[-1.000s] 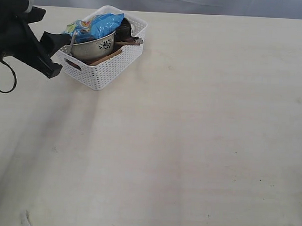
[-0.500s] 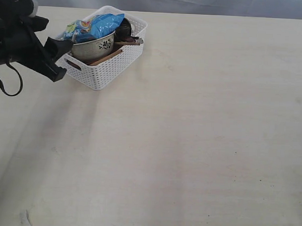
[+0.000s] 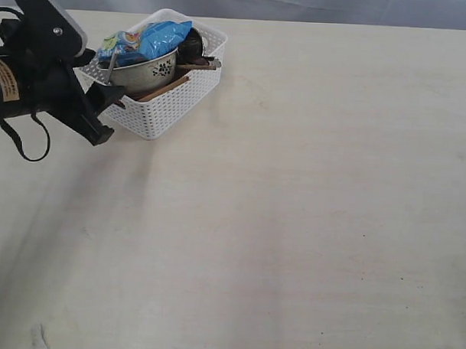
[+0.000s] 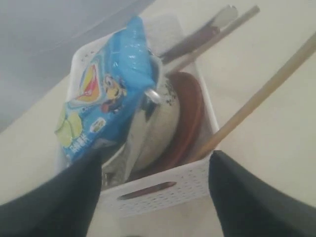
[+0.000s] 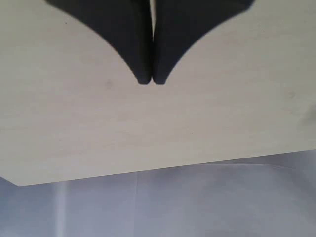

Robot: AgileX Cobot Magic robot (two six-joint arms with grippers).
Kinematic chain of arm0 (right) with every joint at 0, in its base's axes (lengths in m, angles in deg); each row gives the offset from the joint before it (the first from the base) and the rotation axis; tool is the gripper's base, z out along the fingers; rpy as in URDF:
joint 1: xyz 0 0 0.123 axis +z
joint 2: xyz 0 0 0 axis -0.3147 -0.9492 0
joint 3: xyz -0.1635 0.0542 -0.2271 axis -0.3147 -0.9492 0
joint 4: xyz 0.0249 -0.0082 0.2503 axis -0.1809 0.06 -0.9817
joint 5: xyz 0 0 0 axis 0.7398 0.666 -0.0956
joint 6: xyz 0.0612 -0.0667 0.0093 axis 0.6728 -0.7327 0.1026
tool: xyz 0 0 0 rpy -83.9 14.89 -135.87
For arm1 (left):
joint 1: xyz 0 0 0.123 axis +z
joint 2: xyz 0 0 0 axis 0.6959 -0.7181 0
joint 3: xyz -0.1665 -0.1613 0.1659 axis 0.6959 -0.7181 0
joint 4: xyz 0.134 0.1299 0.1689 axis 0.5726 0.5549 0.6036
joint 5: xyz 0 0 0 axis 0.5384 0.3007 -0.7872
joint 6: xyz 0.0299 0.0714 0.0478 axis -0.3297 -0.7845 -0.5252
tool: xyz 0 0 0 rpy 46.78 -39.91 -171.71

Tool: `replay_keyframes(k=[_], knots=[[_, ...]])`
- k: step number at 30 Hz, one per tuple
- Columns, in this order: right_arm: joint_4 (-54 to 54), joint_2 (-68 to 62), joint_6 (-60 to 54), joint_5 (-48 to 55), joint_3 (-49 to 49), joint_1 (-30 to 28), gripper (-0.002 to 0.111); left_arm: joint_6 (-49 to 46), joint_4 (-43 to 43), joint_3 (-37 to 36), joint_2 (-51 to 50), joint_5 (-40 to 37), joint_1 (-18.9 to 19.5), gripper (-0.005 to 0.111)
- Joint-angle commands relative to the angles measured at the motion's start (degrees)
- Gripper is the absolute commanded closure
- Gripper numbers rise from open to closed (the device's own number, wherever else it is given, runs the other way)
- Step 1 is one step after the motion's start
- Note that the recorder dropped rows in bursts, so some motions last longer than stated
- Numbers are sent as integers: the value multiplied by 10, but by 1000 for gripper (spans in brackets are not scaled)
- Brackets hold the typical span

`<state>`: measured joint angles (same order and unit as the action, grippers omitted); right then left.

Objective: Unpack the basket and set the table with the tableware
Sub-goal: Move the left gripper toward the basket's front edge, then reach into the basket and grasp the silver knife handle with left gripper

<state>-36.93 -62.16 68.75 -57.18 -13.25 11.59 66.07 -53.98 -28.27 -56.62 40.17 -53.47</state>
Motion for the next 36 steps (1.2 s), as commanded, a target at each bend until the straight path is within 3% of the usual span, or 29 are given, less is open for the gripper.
replay_keyframes(k=[1, 10, 13, 22, 28, 36], knots=[[1, 2, 1, -4, -2, 2, 108, -13, -2, 2, -10, 32, 2, 47], [1, 2, 1, -4, -2, 2, 108, -29, -9, 8, -16, 106, 2, 47], [1, 2, 1, -4, -2, 2, 108, -29, -59, 21, -34, 105, 2, 47], [1, 2, 1, -4, -2, 2, 108, -66, -75, 22, -69, 129, 2, 48], [1, 2, 1, -4, -2, 2, 108, -90, -88, 22, -70, 131, 2, 60], [1, 2, 1, -4, -2, 2, 108, -90, -88, 22, -70, 131, 2, 87]])
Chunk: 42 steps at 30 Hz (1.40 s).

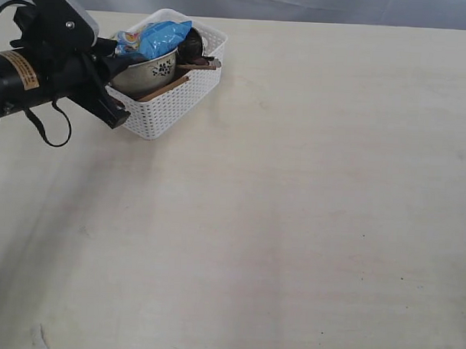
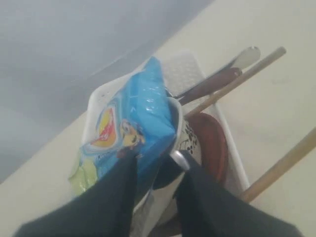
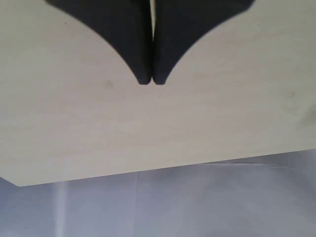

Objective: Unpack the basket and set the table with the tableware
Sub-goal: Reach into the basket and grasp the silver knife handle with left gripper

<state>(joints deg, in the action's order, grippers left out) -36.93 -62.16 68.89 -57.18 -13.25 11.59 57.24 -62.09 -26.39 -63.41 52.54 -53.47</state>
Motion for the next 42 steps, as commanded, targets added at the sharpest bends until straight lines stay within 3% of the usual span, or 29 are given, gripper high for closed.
replay_keyframes(k=[1, 7, 12, 42], knots=[[1, 2, 0, -4, -2, 2, 108, -2, -6, 3, -2, 7, 2, 88], [1, 2, 0, -4, -2, 2, 108, -2, -6, 3, -2, 7, 2, 90], [1, 2, 0, -4, -2, 2, 108, -2, -6, 3, -2, 7, 2, 107], [1, 2, 0, -4, -2, 2, 108, -2, -6, 23, -1, 27, 2, 107]])
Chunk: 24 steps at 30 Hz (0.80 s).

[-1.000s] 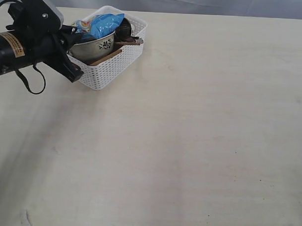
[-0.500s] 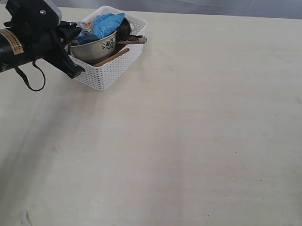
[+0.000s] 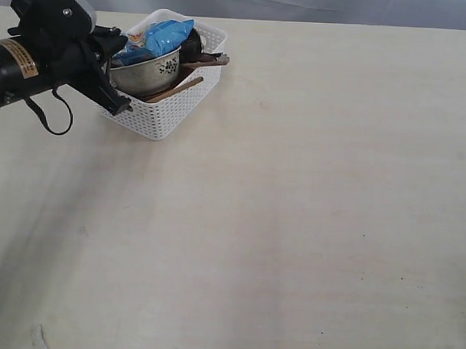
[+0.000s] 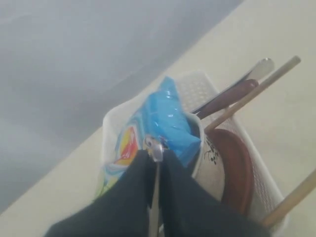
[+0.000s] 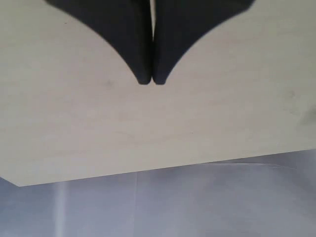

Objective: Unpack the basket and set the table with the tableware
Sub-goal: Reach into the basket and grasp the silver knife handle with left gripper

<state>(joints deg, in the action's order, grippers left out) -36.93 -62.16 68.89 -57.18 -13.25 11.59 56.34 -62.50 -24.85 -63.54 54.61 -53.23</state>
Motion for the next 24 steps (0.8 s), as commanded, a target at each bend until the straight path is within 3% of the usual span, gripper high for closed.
replay_keyframes(k=[1, 24], knots=[[1, 2, 0, -4, -2, 2, 108, 8, -2, 8, 0, 4, 0, 107], [1, 2, 0, -4, -2, 2, 108, 9, -2, 8, 50, -23, 0, 107]])
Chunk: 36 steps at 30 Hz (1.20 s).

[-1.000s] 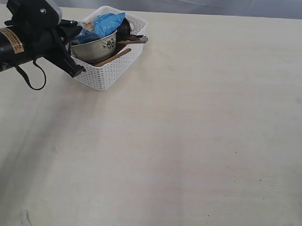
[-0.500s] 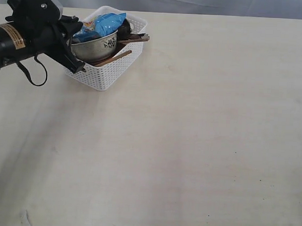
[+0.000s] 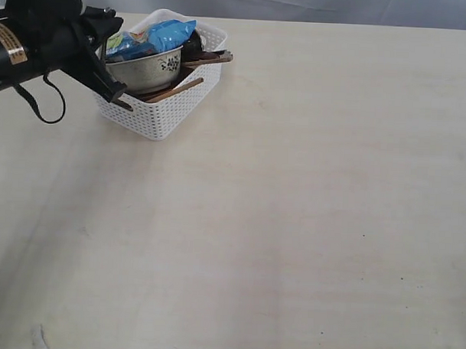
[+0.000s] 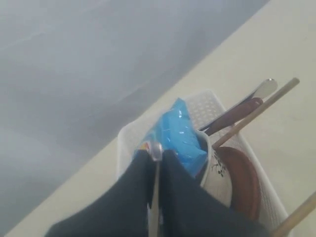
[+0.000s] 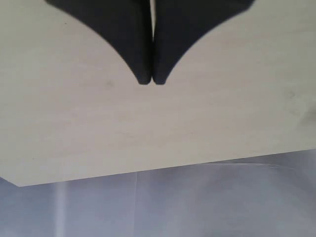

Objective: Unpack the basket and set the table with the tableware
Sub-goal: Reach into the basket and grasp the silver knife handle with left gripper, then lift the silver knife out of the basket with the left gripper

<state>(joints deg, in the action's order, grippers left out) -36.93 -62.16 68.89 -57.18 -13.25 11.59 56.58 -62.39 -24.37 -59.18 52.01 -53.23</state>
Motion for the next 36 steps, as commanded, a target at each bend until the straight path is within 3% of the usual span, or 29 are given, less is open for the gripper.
replay_keyframes(k=[1, 20, 24, 27, 31, 34, 36], knots=[[1, 2, 0, -4, -2, 2, 108, 6, -4, 3, 7, 2, 0, 107], [1, 2, 0, -4, -2, 2, 108, 17, -4, 3, 81, -13, 0, 107], [1, 2, 0, -4, -2, 2, 108, 46, 7, 3, 121, -50, 0, 107], [1, 2, 0, -4, -2, 2, 108, 49, 7, 3, 190, -129, 0, 107], [1, 2, 0, -4, -2, 2, 108, 134, 7, 11, 283, -257, -5, 107], [1, 2, 0, -4, -2, 2, 108, 147, -1, 56, 336, -444, -44, 107], [1, 2, 0, -4, -2, 2, 108, 142, -29, 82, 343, -516, -62, 107]])
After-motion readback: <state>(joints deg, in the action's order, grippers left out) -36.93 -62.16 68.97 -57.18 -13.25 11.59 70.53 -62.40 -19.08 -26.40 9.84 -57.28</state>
